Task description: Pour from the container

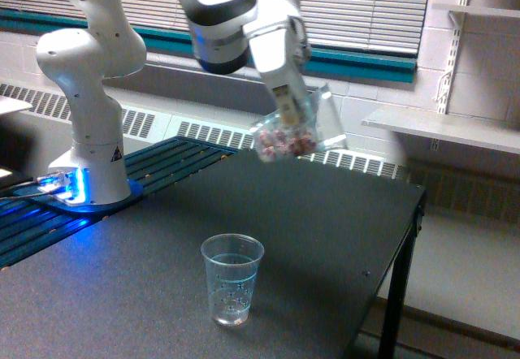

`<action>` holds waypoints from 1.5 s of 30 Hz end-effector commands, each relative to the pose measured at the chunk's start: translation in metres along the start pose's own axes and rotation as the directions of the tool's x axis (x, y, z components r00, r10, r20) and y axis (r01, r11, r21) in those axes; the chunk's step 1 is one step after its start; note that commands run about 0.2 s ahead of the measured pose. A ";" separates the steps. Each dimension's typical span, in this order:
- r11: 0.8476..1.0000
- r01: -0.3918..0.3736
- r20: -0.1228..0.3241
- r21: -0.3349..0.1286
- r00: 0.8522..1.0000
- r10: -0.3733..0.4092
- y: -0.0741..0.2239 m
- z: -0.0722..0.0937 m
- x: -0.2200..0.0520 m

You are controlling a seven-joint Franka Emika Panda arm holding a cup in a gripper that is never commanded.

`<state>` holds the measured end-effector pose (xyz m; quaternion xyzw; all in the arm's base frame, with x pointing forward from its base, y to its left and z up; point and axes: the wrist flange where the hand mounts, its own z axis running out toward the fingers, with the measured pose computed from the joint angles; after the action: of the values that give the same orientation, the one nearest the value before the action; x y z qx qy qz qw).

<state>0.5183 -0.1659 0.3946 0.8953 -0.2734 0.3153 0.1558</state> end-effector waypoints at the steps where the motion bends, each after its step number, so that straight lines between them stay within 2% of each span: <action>1: 0.997 -0.076 -0.009 -0.019 0.997 0.076 0.032 0.004 -0.014; 11: 0.997 -0.042 0.003 -0.061 0.999 0.042 0.069 0.013 -0.047; 20: 0.991 0.087 0.014 -0.105 0.996 -0.086 0.096 0.018 -0.069; 26: 0.971 0.198 0.017 -0.131 0.980 -0.197 0.109 0.020 -0.077; 31: 0.944 0.293 0.028 -0.154 0.956 -0.292 0.117 0.024 -0.084; 45: 0.904 0.383 0.067 -0.187 0.924 -0.377 0.127 0.029 -0.090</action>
<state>0.4000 -0.2426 0.3259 0.9143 -0.1521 0.2474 0.2825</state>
